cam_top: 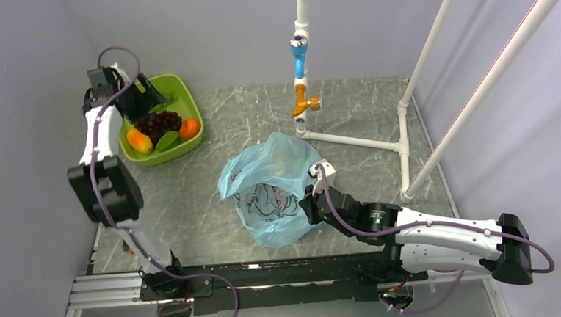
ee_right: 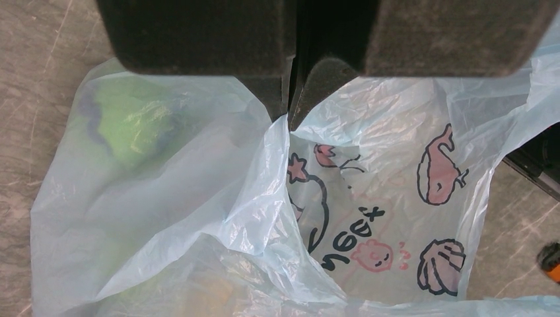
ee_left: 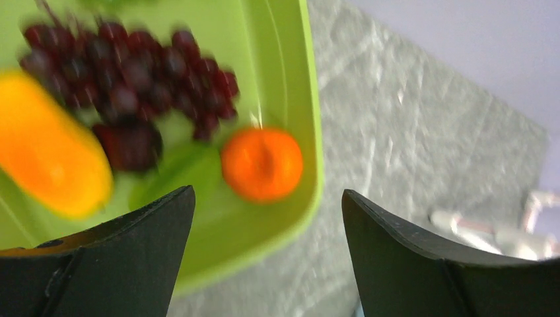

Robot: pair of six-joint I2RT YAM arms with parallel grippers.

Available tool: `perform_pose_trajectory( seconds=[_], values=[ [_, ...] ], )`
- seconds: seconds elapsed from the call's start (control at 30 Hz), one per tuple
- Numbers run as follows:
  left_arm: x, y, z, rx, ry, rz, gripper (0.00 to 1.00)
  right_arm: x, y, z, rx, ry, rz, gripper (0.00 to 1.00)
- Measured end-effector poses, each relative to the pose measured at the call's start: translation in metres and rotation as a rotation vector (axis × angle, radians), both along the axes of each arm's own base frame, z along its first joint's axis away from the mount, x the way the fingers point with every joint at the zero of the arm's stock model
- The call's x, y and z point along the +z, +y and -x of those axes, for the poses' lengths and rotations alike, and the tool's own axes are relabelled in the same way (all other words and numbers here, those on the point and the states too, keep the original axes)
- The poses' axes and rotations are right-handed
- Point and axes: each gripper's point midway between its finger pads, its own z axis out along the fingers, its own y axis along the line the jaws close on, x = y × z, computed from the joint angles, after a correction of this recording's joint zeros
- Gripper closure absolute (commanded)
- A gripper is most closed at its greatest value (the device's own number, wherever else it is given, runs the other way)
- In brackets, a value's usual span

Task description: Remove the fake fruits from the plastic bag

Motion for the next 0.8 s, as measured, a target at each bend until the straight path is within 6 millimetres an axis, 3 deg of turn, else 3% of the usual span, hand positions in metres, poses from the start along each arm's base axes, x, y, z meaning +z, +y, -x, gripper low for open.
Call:
perform_pose_trajectory(
  seconds=[0.1,0.2,0.23,0.3,0.4,0.6,0.8],
  values=[
    [0.015,-0.031,0.055,-0.049,-0.007,0.071,0.16,0.0,0.001,0.001,0.007,0.001,-0.001,1.0],
    [0.037,-0.075,0.123,-0.162,-0.083,0.14,0.14,0.002,0.001,0.0,0.012,-0.005,0.002,1.0],
    [0.038,-0.08,0.13,-0.174,-0.089,0.146,0.13,0.003,0.001,0.0,0.013,-0.01,0.006,1.0],
    [0.048,-0.123,0.19,-0.299,-0.17,0.173,0.12,0.004,-0.001,-0.002,0.013,-0.024,0.015,1.0],
    [0.047,-0.166,0.252,-0.442,-0.239,0.189,0.11,0.01,-0.004,-0.004,0.015,-0.052,0.02,1.0],
    [0.028,-0.205,0.325,-0.609,-0.296,0.209,0.13,0.029,-0.007,-0.01,0.013,-0.112,0.024,1.0],
    [0.009,-0.234,0.369,-0.694,-0.365,0.357,0.15,0.038,-0.002,-0.015,0.034,-0.148,0.058,1.0]
  ],
)
